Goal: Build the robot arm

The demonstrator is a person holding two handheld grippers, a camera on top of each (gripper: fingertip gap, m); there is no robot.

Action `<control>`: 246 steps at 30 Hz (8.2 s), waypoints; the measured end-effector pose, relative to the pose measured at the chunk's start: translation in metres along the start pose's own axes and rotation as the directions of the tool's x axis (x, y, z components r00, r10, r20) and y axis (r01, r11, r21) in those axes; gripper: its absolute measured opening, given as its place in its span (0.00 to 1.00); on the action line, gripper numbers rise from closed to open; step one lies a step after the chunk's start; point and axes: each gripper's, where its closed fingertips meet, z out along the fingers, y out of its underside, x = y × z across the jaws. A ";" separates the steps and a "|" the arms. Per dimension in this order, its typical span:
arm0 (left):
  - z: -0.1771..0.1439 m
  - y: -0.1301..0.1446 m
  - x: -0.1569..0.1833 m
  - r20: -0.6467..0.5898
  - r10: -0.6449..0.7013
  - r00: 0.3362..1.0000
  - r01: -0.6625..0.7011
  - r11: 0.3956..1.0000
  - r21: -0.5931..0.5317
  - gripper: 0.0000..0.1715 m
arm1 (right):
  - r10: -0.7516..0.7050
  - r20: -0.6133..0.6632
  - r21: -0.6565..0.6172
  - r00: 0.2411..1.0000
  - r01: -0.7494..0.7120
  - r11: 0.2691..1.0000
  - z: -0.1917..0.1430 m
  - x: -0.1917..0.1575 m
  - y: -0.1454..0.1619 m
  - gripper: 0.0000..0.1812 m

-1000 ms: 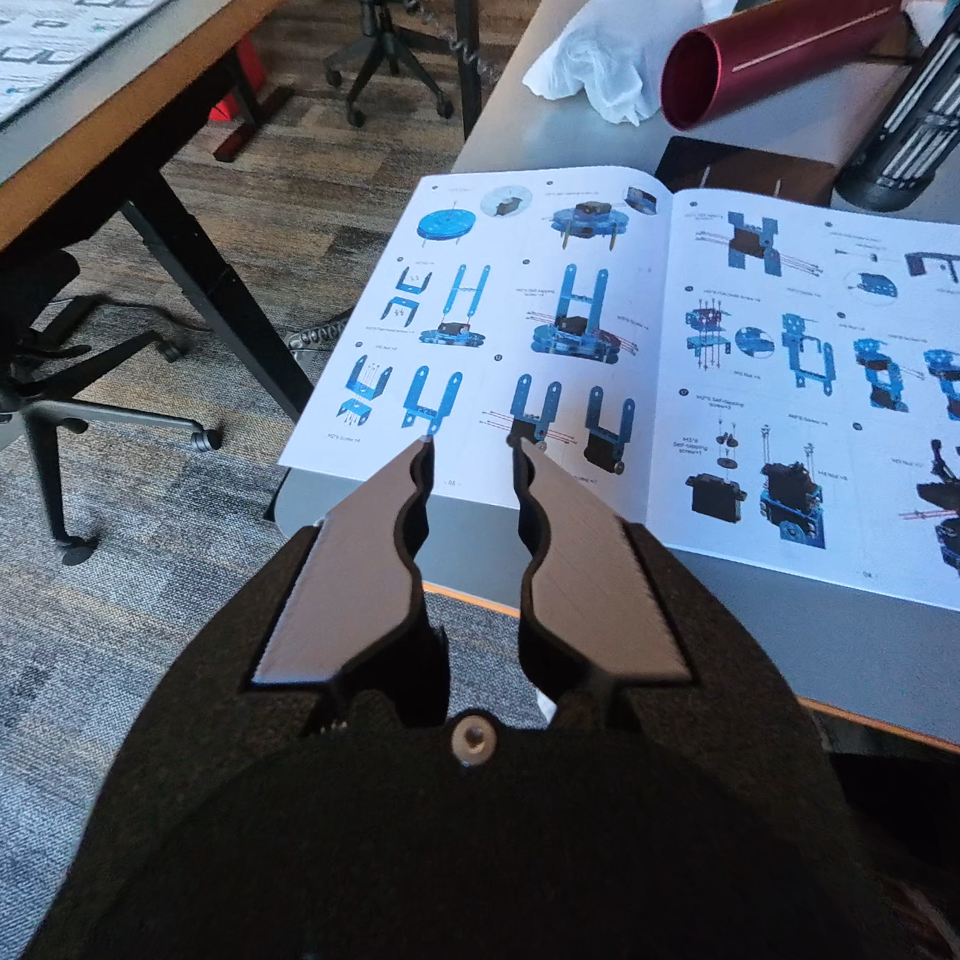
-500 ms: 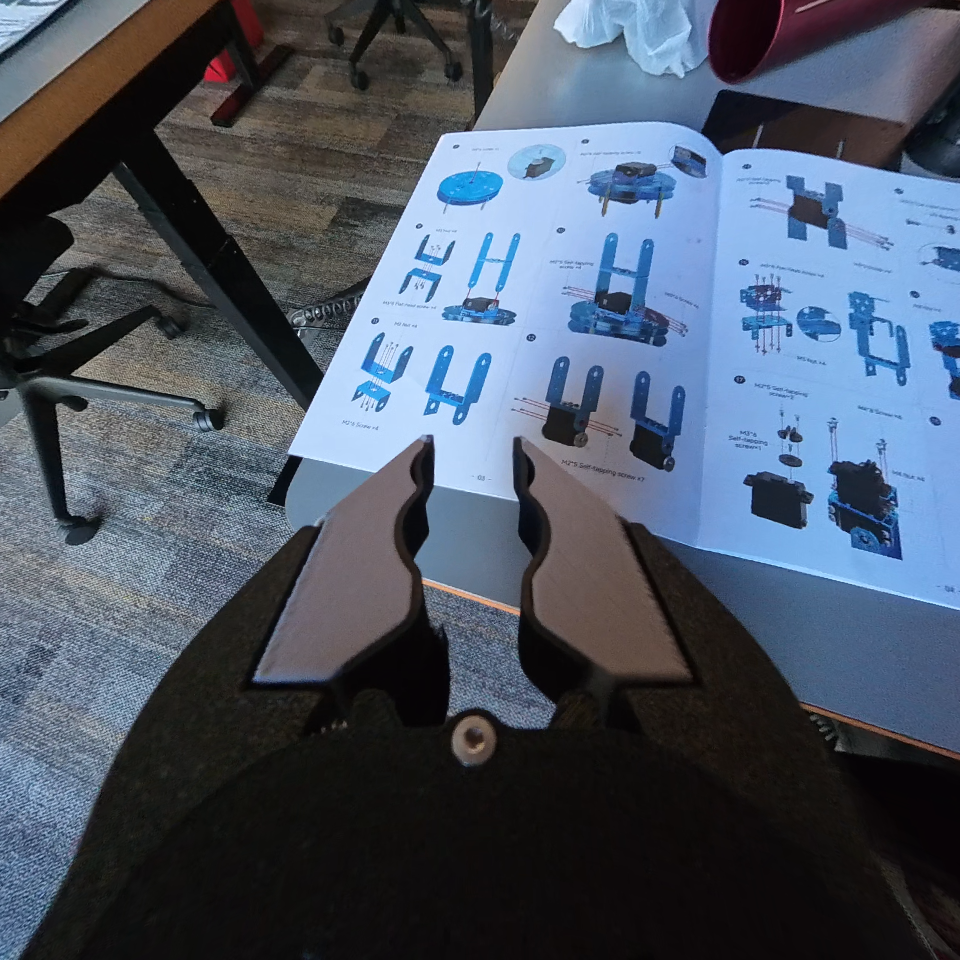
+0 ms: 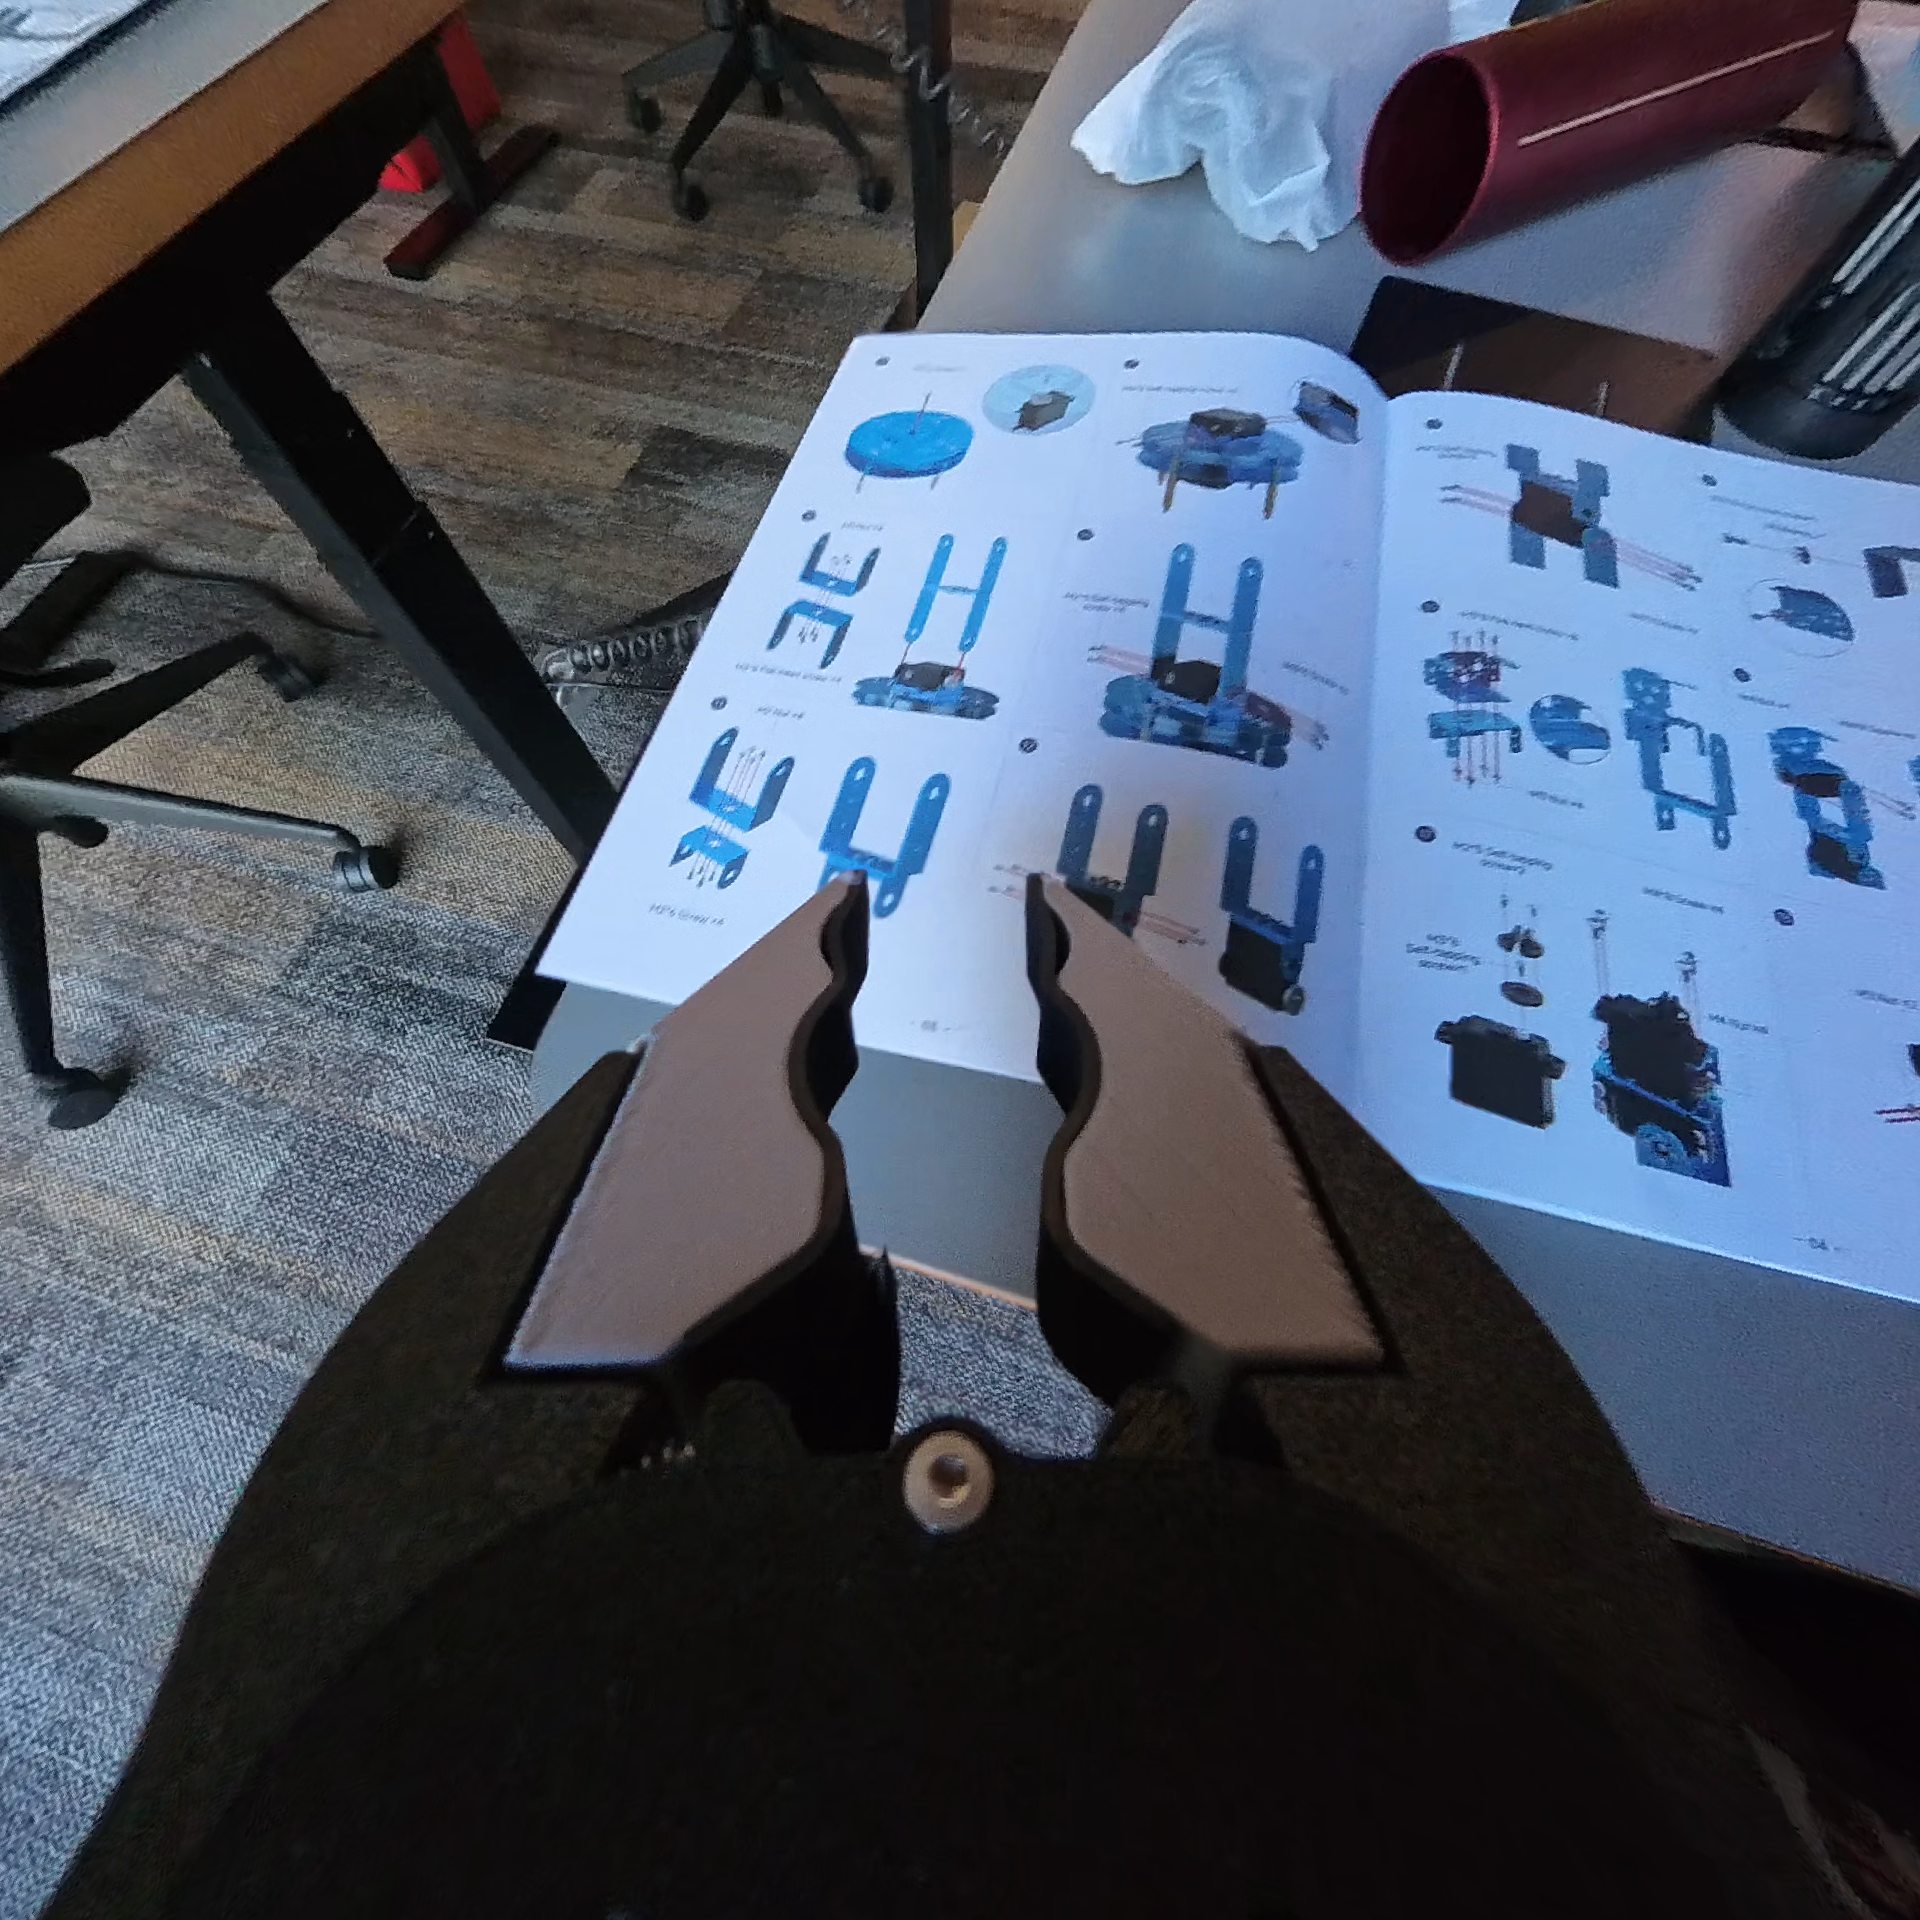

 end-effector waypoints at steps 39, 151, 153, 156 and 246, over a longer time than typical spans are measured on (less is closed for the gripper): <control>-0.008 -0.028 0.162 -0.284 0.269 0.920 -0.251 0.963 0.097 0.17 | -0.046 0.110 -0.055 0.993 0.052 0.997 -0.020 -0.009 0.000 0.19; -0.077 0.022 0.498 -0.967 -0.119 0.224 -0.047 0.990 -0.132 0.00 | -0.717 0.669 0.429 0.199 0.684 0.590 -0.078 -0.243 0.056 0.27; -0.078 0.023 0.498 -0.967 -0.144 0.210 -0.054 0.986 -0.158 0.00 | -0.732 0.652 0.436 0.198 0.693 0.575 -0.077 -0.241 0.055 0.25; -0.073 0.023 0.497 -0.958 -0.183 0.221 -0.050 0.979 -0.198 0.00 | -0.721 0.658 0.418 0.216 0.693 0.588 -0.073 -0.241 0.057 0.23; -0.087 0.018 0.493 -0.965 -0.245 0.099 0.051 0.969 -0.241 0.07 | -0.807 0.548 0.485 0.220 0.702 0.521 -0.079 -0.252 0.047 0.16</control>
